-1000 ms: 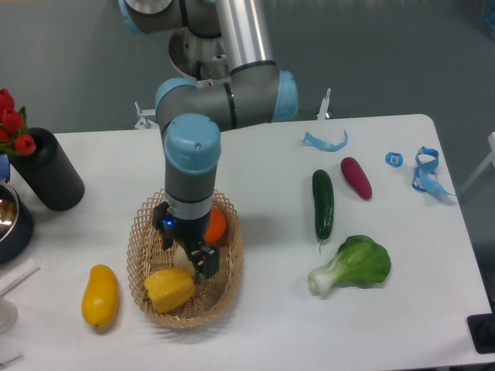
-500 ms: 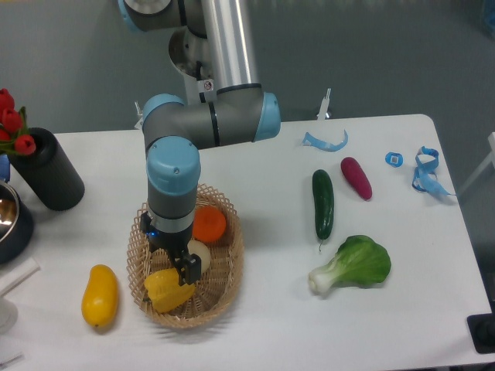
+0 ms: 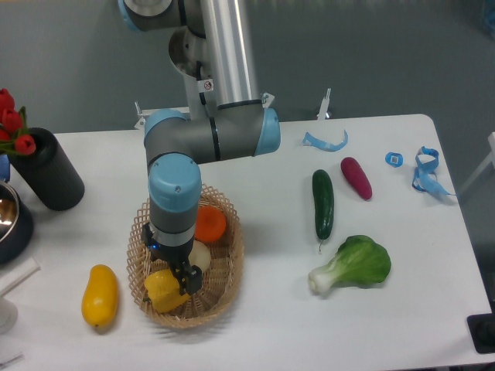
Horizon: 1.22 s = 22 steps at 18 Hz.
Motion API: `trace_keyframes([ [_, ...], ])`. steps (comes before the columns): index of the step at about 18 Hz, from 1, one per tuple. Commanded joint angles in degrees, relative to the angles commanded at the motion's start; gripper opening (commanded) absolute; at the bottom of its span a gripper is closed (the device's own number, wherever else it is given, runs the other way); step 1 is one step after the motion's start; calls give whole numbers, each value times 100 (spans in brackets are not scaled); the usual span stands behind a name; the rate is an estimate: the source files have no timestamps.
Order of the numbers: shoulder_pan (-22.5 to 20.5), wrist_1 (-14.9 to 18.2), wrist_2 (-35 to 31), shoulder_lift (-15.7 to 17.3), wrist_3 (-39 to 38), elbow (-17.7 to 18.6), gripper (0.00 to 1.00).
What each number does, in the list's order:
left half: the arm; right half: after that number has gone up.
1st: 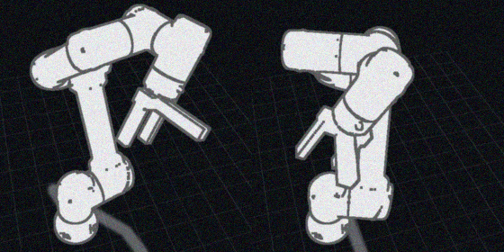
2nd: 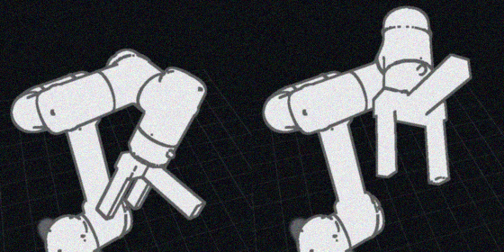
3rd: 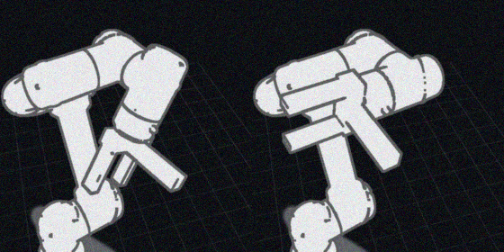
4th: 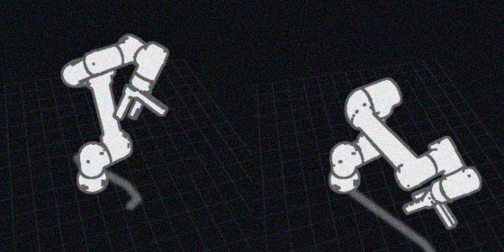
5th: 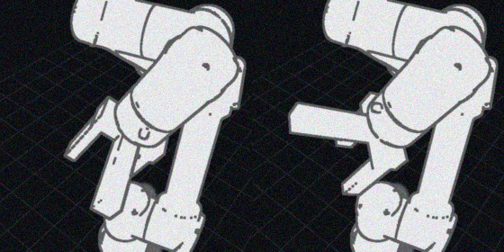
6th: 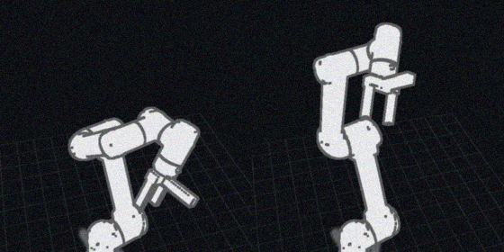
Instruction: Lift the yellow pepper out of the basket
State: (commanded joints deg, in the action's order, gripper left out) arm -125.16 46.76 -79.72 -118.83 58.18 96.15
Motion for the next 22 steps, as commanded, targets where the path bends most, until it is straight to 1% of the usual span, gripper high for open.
trace_keyframes([
  [5, 35, -88, -9, -79, 0, -9, 100],
  [10, 35, -88, -17, -141, -9, -114, 100],
  [12, 35, -88, -105, -150, -9, -132, 92],
  [14, 70, -88, -385, -158, -17, -141, 85],
  [15, 105, -88, -456, -167, -26, -141, 80],
  [17, 114, -88, -466, -150, -52, -141, 69],
  [18, 114, -88, -466, -141, -88, -141, 66],
  [21, 114, -88, -457, -115, -158, -141, 49],
  [22, 114, -88, -457, -115, -158, -141, 47],
])
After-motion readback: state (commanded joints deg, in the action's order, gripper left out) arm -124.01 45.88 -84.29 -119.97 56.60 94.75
